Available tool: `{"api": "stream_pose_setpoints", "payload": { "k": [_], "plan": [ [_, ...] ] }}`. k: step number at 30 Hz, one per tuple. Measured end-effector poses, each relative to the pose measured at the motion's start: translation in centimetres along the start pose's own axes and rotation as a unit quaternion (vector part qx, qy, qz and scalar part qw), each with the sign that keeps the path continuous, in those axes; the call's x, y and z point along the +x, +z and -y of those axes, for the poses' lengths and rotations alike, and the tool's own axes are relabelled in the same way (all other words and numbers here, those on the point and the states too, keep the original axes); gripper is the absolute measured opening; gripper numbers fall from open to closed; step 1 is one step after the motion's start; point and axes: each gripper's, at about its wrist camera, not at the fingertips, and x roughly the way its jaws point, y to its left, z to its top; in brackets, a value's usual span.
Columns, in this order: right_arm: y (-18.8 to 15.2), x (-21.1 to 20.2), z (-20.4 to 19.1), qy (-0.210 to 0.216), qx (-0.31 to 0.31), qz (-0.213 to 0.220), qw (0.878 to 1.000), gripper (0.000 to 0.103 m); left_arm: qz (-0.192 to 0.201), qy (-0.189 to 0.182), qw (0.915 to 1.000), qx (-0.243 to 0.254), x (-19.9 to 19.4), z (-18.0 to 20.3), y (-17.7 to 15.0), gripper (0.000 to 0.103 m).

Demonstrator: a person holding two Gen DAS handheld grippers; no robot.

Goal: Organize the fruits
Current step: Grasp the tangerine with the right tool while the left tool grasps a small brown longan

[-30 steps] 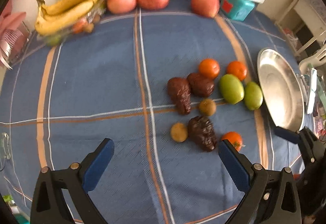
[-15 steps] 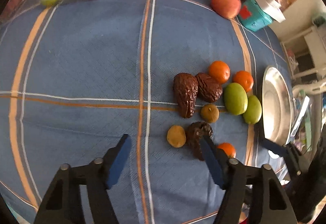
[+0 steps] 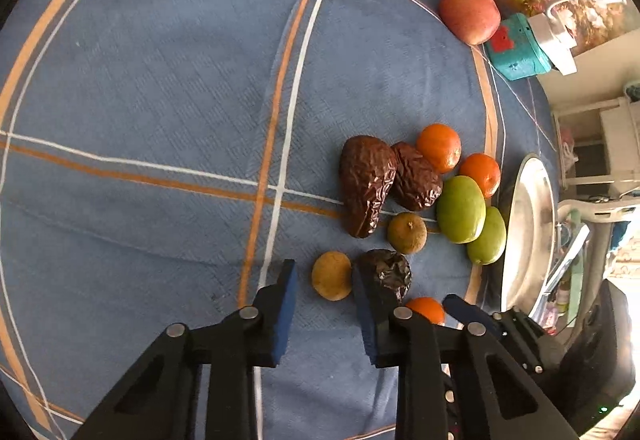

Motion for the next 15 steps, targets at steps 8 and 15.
{"api": "stream_pose_setpoints", "payload": {
  "k": [8,15],
  "plan": [
    [-0.2,1.0,-0.4,0.007,0.005,0.001,1.0,0.039,-0.008,-0.004,1.0,0.001,1.1,0.0,-0.9,0.024],
    [-0.5,0.0,0.6,-0.004,0.012,0.004,1.0,0.038,0.01,0.015,0.9998,-0.009,-0.6,-0.7,-1.7,0.023]
  ]
}}
